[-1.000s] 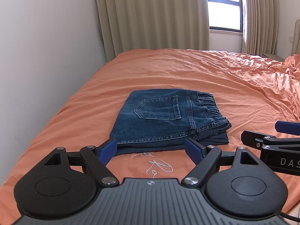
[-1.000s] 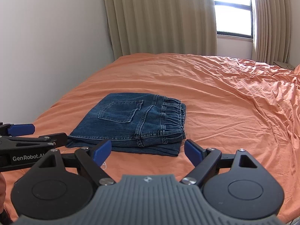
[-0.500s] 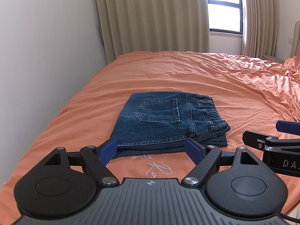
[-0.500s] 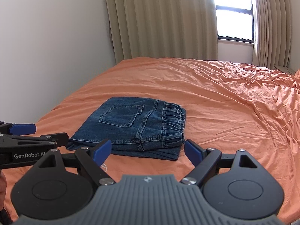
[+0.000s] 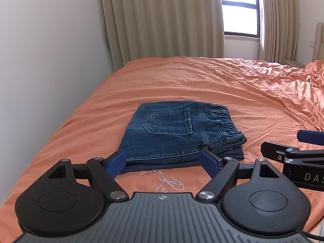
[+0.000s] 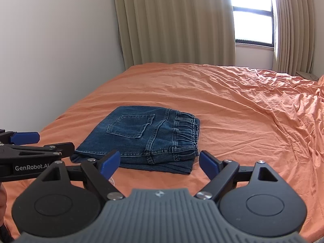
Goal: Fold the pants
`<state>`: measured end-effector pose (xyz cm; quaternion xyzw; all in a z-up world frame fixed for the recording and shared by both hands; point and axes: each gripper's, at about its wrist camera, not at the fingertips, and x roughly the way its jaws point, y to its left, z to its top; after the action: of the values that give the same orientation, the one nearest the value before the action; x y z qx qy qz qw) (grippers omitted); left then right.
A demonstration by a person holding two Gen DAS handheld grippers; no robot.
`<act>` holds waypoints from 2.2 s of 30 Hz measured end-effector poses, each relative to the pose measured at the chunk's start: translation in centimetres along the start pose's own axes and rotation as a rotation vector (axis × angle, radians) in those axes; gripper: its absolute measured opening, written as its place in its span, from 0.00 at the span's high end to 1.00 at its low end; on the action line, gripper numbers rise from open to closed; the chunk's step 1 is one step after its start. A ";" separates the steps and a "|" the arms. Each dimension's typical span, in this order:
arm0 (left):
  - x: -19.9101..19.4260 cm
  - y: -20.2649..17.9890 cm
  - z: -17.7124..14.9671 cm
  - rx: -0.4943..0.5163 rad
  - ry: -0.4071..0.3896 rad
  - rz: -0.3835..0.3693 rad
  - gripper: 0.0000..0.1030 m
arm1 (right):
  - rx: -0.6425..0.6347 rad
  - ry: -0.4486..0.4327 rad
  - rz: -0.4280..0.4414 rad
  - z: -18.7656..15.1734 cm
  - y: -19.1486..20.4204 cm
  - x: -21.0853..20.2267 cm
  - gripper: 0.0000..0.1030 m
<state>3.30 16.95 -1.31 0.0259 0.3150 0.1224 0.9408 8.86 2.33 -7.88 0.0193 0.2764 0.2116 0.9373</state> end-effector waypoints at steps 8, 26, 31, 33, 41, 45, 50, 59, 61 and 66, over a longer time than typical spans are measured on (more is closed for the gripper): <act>-0.1 -0.1 0.0 0.001 -0.002 -0.001 0.07 | 0.009 -0.005 -0.002 0.1 -0.2 -0.2 0.21; 0.1 -0.1 0.2 0.006 -0.008 -0.013 0.07 | 0.048 0.070 -0.003 -0.4 -0.7 0.2 0.21; -0.1 -0.3 0.2 0.008 -0.010 -0.021 0.07 | 0.054 0.083 -0.005 -0.6 -0.8 0.0 0.21; -0.2 -0.3 0.1 0.007 -0.011 -0.023 0.07 | 0.055 0.083 -0.003 -0.6 -0.8 -0.3 0.21; -0.1 -0.3 0.2 0.004 -0.010 -0.029 0.07 | 0.055 0.073 -0.001 -0.4 -0.7 -0.8 0.21; -0.2 -0.3 0.2 0.005 -0.012 -0.031 0.07 | 0.058 0.067 -0.001 -0.4 -0.8 -1.1 0.21; -0.5 -0.5 0.2 -0.002 -0.015 -0.037 0.07 | 0.060 0.063 -0.001 -0.4 -0.9 -1.5 0.21; -0.7 -0.7 0.2 -0.021 -0.017 -0.046 0.07 | 0.063 0.059 -0.001 -0.5 -1.0 -1.8 0.21; -0.7 -0.8 0.2 -0.024 -0.018 -0.044 0.07 | 0.065 0.061 -0.001 -0.5 -1.0 -1.7 0.21; -0.7 -0.7 0.2 -0.034 -0.020 -0.048 0.07 | 0.062 0.060 0.001 -0.5 -1.0 -1.8 0.21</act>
<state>3.05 16.12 -0.80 0.0035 0.3040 0.1047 0.9469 7.65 0.68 -7.56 0.0420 0.3106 0.2038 0.9275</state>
